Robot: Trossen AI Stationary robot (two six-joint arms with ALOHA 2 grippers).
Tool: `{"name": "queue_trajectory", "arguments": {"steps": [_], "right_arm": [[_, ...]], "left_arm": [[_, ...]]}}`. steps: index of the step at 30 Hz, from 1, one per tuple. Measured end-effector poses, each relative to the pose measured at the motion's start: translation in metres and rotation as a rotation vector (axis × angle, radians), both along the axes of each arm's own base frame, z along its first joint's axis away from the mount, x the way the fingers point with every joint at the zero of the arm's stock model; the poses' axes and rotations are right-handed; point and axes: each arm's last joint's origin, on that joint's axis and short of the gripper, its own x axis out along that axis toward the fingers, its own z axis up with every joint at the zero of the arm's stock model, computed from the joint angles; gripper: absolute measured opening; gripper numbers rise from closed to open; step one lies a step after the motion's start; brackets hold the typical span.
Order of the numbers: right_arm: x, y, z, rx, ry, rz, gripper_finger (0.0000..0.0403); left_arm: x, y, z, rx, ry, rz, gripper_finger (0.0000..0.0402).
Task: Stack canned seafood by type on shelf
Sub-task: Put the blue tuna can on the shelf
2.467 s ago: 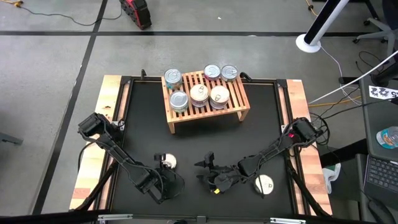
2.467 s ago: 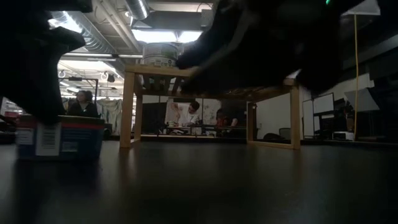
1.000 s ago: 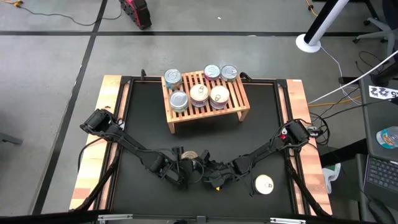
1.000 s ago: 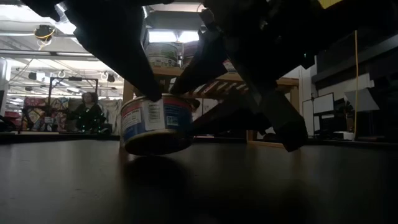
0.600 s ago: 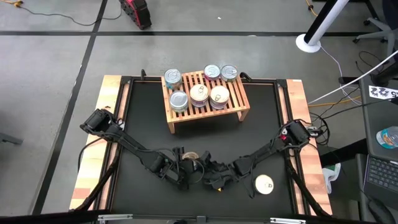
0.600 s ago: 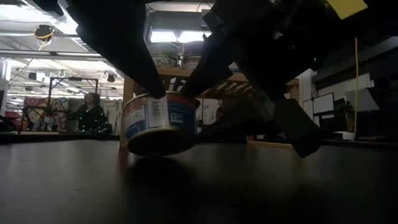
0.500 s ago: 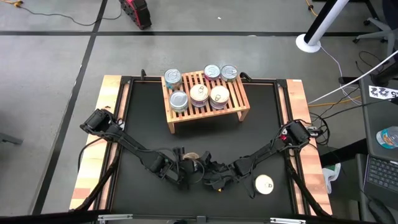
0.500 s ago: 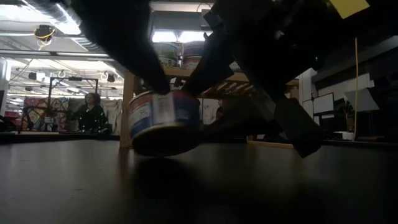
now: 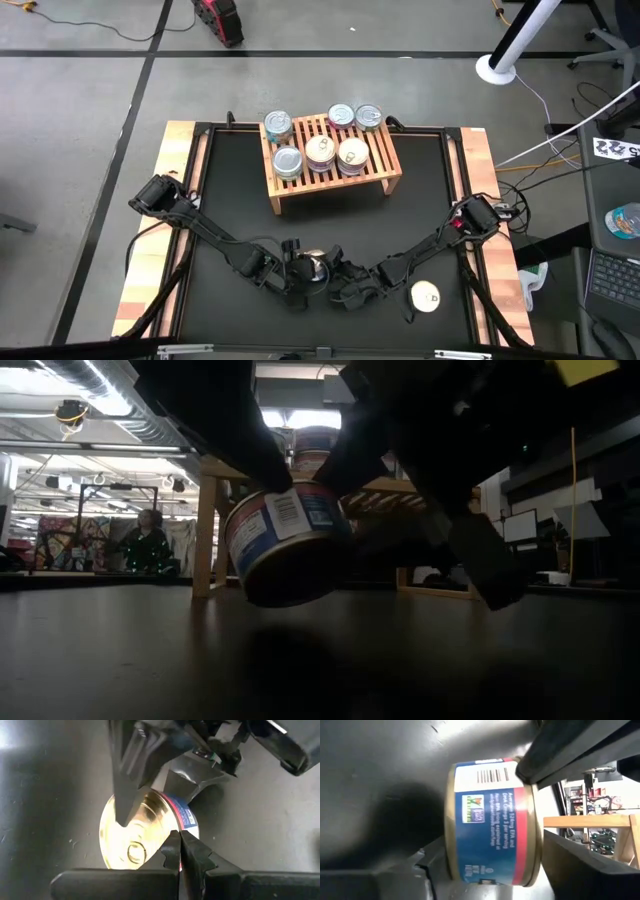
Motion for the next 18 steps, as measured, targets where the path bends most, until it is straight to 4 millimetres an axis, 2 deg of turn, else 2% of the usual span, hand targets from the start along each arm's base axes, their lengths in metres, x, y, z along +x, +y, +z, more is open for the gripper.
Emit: {"name": "queue_trajectory", "arguments": {"steps": [8,12,18], "right_arm": [[-0.003,0.004,0.000,0.000,-0.002,0.009,0.0182],[-0.005,0.008,0.000,0.014,-0.023,-0.013,0.0182],[-0.016,0.018,0.012,0.030,-0.060,-0.056,0.0203]], "left_arm": [[0.000,0.000,0.000,0.012,0.005,-0.015,0.0003],[0.000,0.000,0.000,0.028,0.006,-0.036,0.0033],[-0.002,0.000,0.010,0.056,0.012,-0.080,0.0109]]}}
